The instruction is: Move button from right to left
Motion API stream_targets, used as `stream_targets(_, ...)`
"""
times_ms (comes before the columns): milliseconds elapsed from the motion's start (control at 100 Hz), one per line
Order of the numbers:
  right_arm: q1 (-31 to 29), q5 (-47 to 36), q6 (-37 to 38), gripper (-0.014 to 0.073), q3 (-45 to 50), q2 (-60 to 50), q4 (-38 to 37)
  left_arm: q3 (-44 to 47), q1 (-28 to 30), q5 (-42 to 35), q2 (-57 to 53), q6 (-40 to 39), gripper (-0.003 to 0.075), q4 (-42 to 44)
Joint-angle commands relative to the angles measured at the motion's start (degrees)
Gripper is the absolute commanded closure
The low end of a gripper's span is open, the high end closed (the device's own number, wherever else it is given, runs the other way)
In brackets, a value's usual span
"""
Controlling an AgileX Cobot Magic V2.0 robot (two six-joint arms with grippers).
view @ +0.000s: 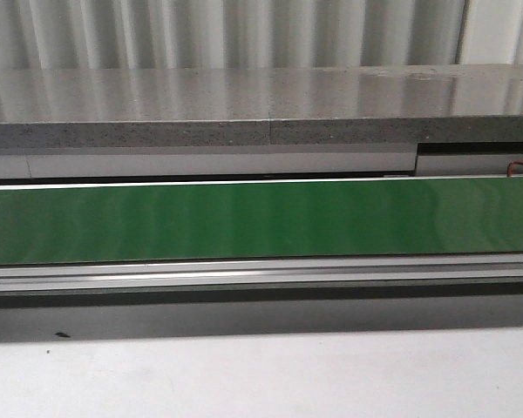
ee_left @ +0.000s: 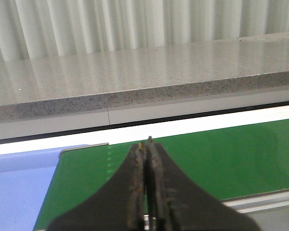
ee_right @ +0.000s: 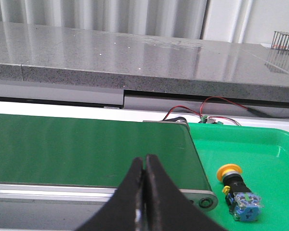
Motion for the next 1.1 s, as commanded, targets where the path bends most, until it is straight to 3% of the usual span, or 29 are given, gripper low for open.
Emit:
stream_targets(0, 0.0, -4.7, 0.0, 0.0662, -1.2, -1.2, -0.8, 2.1, -0.2, -4.3, -1.0, 0.1, 0.0741, -0.1)
stream_targets(700, 0.0, -4.1, 0.0, 0.0662, -2.0, -1.1, -0.8, 2.1, -0.2, -4.3, -1.0, 0.1, 0.0741, -0.1)
stream_targets(890, 0.0, 6.7, 0.0, 0.0662, -9.3, 0.9, -0.8, 2.1, -0.2, -4.3, -1.0, 0.1, 0.0741, -0.1)
stream_targets(1090, 0.0, 18.7, 0.0, 0.0662, -21.9, 10.0, -1.0, 2.1, -0.2, -4.3, -1.0, 0.1, 0.0741, -0.1)
